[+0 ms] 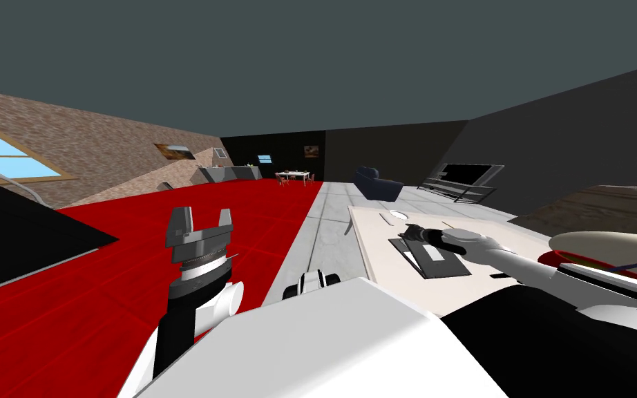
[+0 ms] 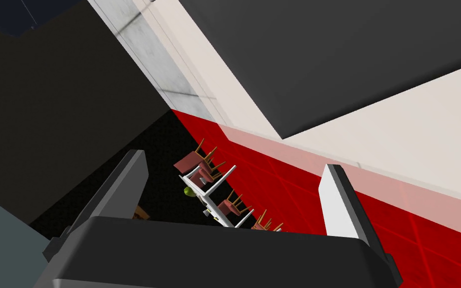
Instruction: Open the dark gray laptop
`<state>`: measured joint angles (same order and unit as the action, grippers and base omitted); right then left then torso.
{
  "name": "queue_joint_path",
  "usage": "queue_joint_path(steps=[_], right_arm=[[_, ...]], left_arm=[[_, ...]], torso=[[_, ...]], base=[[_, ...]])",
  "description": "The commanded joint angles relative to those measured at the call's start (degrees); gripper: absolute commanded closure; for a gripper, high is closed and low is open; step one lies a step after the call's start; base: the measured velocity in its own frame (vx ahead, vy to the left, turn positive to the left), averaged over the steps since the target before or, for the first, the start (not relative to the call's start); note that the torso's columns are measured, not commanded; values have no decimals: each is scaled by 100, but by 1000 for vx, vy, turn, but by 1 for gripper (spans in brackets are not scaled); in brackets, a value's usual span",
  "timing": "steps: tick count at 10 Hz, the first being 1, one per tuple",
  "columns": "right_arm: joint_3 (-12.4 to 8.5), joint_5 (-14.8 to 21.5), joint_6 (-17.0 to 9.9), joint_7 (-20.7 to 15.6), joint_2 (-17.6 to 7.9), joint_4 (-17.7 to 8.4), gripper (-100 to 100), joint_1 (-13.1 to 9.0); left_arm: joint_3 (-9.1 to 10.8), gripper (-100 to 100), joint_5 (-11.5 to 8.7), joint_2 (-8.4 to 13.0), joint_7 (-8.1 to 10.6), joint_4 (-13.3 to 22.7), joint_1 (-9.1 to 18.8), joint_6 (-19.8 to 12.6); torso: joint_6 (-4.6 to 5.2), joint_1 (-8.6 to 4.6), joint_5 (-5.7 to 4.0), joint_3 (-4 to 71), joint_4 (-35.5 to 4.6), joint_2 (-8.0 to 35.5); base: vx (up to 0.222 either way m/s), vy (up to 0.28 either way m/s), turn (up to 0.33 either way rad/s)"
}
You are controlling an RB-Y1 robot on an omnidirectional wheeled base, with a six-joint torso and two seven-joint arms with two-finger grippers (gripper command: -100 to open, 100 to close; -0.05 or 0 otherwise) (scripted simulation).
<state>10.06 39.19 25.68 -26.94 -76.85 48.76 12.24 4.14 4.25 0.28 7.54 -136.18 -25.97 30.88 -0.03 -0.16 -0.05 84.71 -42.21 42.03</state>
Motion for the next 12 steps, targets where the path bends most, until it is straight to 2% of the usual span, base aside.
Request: queue_joint_path(steps=[1, 5, 6, 7, 12], right_arm=[[-31, -37, 102, 119, -212, 48, -100, 45], [-88, -106, 374, 355, -648, 115, -100, 116], [-70, -92, 287, 317, -570, 142, -100, 120], [-74, -96, 294, 339, -585, 152, 0, 126], [-74, -95, 293, 337, -584, 151, 0, 125]], left_arm=[[0, 0, 0, 0, 0, 0, 0, 0], [-1, 0, 0, -1, 0, 0, 0, 0], [-1, 0, 0, -1, 0, 0, 0, 0], [-1, 0, 0, -1, 0, 0, 0, 0], [0, 0, 0, -1, 0, 0, 0, 0]], torso=[[4, 11, 2, -4, -2, 11], [3, 20, 6, -17, -8, 29], [4, 15, 4, -16, -8, 27], [2, 7, 0, -17, -7, 27], [3, 17, 5, -14, -7, 25]], base=[[16, 15, -83], [22, 33, -51], [10, 16, -13], [0, 0, 0], [0, 0, 0]])
